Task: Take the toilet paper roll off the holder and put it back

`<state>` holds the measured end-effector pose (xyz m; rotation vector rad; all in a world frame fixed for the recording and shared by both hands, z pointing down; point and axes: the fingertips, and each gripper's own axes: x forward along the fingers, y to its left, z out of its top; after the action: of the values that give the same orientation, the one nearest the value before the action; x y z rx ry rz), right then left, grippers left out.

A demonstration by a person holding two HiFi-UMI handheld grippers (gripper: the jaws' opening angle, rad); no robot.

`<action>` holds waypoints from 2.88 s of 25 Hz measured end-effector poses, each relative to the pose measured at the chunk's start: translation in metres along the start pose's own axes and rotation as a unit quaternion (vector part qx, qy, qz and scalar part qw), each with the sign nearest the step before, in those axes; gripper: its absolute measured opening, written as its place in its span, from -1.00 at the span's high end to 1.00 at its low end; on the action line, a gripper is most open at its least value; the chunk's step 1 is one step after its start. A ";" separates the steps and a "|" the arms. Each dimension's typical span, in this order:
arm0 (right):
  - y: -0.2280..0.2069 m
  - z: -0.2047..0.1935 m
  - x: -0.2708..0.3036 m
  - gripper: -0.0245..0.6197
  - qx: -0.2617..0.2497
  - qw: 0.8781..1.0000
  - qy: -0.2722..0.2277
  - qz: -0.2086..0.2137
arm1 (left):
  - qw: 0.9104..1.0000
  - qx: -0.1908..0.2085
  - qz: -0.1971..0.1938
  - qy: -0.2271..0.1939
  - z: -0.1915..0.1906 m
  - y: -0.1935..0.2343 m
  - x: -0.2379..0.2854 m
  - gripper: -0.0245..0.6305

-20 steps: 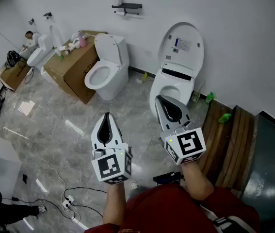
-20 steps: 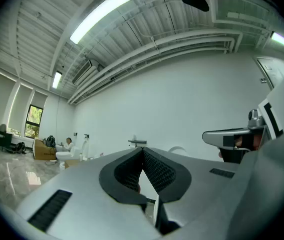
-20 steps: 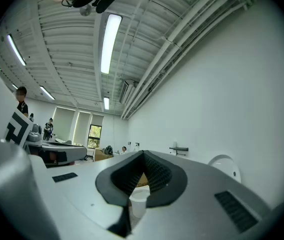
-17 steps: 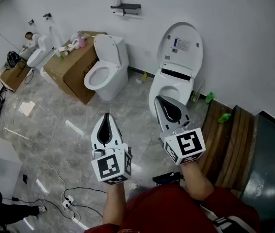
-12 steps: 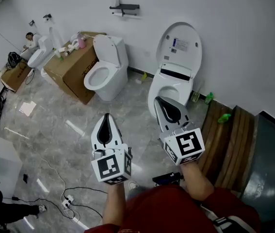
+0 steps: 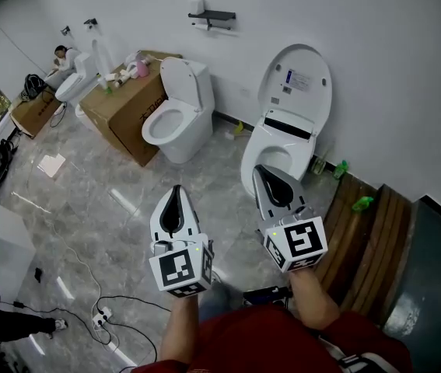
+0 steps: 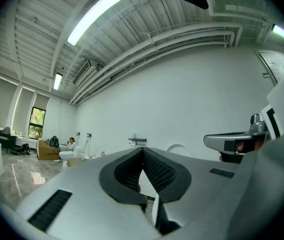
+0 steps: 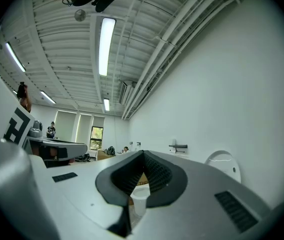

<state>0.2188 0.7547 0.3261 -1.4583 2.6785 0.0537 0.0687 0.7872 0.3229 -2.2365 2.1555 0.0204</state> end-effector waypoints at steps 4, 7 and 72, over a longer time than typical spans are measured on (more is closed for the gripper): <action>-0.003 -0.004 0.013 0.90 -0.002 1.000 -0.001 -0.003 | 1.000 -0.007 -0.001 -0.002 -0.006 0.008 0.014 0.88; -0.006 -0.009 0.029 0.90 -0.005 1.000 -0.001 -0.008 | 1.000 -0.016 -0.001 -0.002 -0.010 0.016 0.030 0.88; -0.139 -0.049 0.554 0.90 -0.016 0.997 0.016 -0.073 | 0.999 -0.023 -0.043 0.000 -0.020 0.228 0.539 0.88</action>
<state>0.0333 0.2126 0.3229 -1.6734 2.5974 0.0634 -0.1391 0.2395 0.3210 -2.3521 2.0785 0.0677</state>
